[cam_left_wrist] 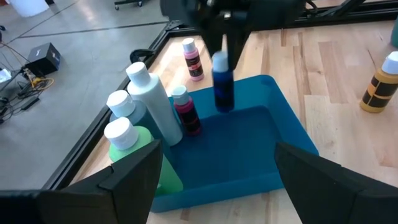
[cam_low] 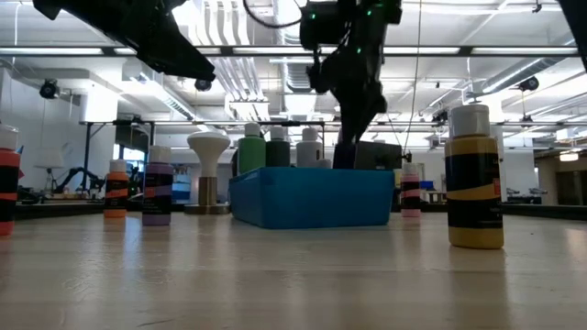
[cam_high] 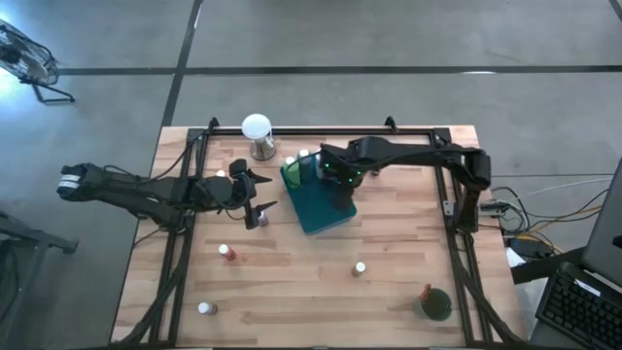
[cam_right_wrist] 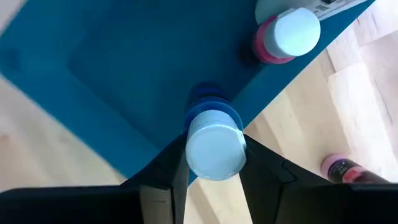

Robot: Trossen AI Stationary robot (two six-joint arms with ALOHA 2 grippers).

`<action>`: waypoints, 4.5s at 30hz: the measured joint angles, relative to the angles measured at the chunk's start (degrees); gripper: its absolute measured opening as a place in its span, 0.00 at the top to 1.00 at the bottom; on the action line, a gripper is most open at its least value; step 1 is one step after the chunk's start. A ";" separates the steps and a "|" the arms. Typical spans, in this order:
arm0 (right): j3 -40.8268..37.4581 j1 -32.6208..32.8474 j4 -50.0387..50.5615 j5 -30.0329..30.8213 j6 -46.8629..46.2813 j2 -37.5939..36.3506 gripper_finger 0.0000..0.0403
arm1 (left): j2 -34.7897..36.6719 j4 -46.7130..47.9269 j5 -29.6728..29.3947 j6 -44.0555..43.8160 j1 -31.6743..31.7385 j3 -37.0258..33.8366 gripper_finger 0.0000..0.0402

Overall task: Pick & Place Paint Supplies
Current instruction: Put the blue paint bottle into the blue bin, then put the light pink paint bottle into the blue bin

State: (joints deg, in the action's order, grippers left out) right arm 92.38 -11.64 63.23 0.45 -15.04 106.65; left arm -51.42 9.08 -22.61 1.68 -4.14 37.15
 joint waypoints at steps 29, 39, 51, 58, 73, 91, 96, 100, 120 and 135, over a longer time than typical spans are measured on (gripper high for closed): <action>-0.02 -5.83 -4.06 -0.48 4.75 6.36 0.69 | 0.00 0.02 0.04 0.09 0.00 0.00 0.22; -0.02 -5.81 -4.03 -0.46 4.75 6.36 0.70 | 0.00 0.02 0.04 -0.05 0.00 0.00 0.22; -0.02 -5.76 -4.03 -2.21 5.61 6.32 0.57 | 0.00 0.04 0.04 -0.05 0.00 0.00 0.22; -0.02 -5.77 -4.02 -2.23 5.63 6.32 0.55 | 0.00 0.16 0.04 -0.05 0.00 0.00 0.22; -0.02 -6.92 5.65 6.41 2.63 -4.70 0.52 | -0.02 1.34 0.07 -0.21 0.00 0.00 0.22; -5.94 -17.05 9.36 7.17 -1.06 -6.93 0.40 | -0.02 1.25 0.76 -0.69 0.00 0.00 0.22; -11.68 -19.30 5.65 7.19 -0.87 -8.01 0.38 | -0.02 1.25 0.76 -0.94 0.00 0.00 0.22; -15.36 -20.45 1.87 6.22 -0.17 -10.14 0.37 | -0.02 1.26 0.79 -1.32 -0.02 0.00 0.22; -21.38 -23.04 -6.84 2.54 1.77 -11.28 0.46 | -0.02 1.13 0.79 -2.20 -0.02 0.00 0.22; -21.77 -23.49 -7.04 2.51 2.43 -9.63 0.54 | -0.01 1.16 0.78 -2.20 -0.02 0.00 0.22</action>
State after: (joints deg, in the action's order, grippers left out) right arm 70.61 -35.13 56.19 2.96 -12.60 97.02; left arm -51.43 10.24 -21.83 -0.51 -4.16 37.15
